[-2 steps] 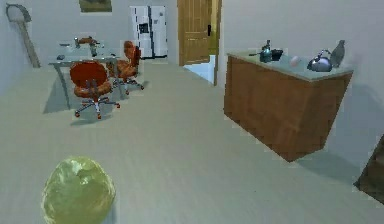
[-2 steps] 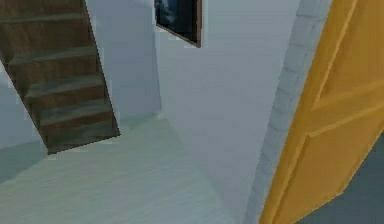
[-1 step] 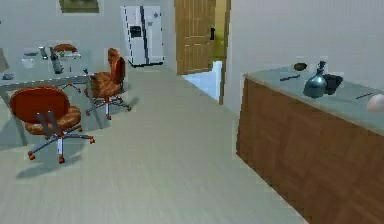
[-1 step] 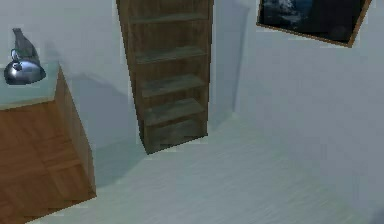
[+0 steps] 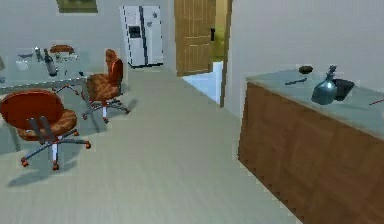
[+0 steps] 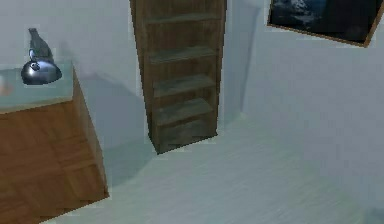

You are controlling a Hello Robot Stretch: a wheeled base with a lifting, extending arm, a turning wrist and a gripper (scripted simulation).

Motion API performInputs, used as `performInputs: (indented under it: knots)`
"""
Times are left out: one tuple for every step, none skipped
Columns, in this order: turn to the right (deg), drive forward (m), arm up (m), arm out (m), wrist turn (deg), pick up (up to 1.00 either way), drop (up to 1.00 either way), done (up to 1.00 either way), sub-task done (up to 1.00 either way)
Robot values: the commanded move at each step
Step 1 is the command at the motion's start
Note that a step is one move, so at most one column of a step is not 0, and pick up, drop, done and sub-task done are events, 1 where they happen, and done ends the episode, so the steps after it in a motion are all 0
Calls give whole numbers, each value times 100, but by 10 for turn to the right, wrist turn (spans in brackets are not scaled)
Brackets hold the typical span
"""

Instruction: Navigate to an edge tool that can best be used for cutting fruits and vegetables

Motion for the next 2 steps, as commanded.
performInputs:
  knots:
    - [-240, 0, 0, 0, 0, 0, 0, 0, 0]
    - [0, 90, 0, 0, 0, 0, 0, 0, 0]
